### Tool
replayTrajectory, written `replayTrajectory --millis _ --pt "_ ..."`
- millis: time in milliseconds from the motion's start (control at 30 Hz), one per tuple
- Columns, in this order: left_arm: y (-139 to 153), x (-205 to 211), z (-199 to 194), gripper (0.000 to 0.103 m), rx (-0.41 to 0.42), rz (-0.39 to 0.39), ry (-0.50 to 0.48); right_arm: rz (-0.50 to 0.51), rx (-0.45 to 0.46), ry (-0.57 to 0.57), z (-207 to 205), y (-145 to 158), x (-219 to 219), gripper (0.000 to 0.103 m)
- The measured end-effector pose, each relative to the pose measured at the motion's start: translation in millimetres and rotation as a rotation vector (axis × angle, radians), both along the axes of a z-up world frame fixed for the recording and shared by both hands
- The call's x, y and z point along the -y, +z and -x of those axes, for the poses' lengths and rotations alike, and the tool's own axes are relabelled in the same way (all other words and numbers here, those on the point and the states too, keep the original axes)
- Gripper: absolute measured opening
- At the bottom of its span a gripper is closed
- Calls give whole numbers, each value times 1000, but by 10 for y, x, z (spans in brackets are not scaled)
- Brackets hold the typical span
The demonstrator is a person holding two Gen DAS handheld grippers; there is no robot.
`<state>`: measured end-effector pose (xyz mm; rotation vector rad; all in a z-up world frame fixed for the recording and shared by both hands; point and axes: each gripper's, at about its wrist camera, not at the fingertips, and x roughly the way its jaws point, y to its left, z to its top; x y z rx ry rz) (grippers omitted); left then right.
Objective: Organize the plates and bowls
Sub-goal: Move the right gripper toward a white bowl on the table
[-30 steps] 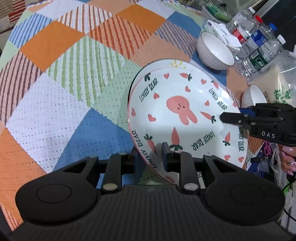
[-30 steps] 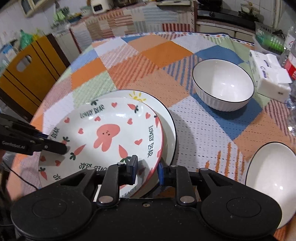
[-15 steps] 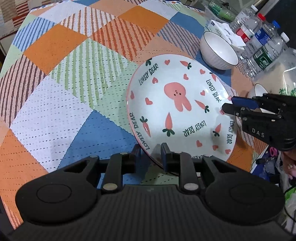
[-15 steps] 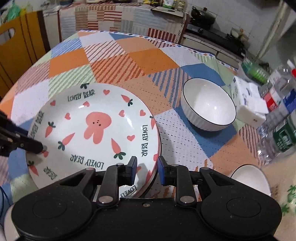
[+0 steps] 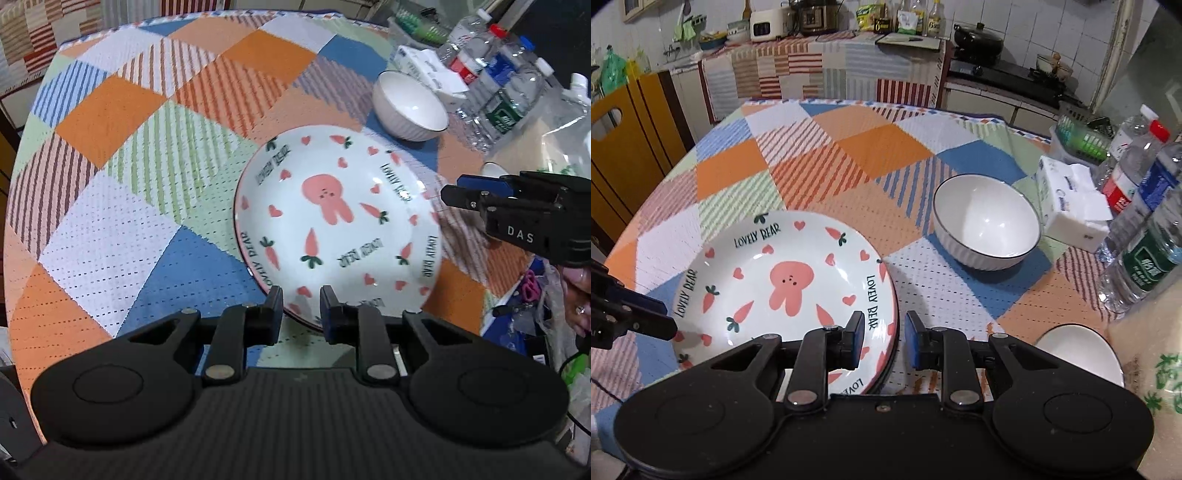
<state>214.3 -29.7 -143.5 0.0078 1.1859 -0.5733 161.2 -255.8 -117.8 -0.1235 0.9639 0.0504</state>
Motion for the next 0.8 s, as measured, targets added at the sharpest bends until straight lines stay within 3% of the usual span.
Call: replayTrajectory --millis 300,433,800 --pt "315 78 385 24 51 -48 -18 -72 42 15 364 453 87 29" --pt "416 86 573 35 48 -42 -29 -73 58 49 617 613 9 47" --pt "528 87 1006 50 44 -61 -7 -91 49 111 1215 705 -126 60"
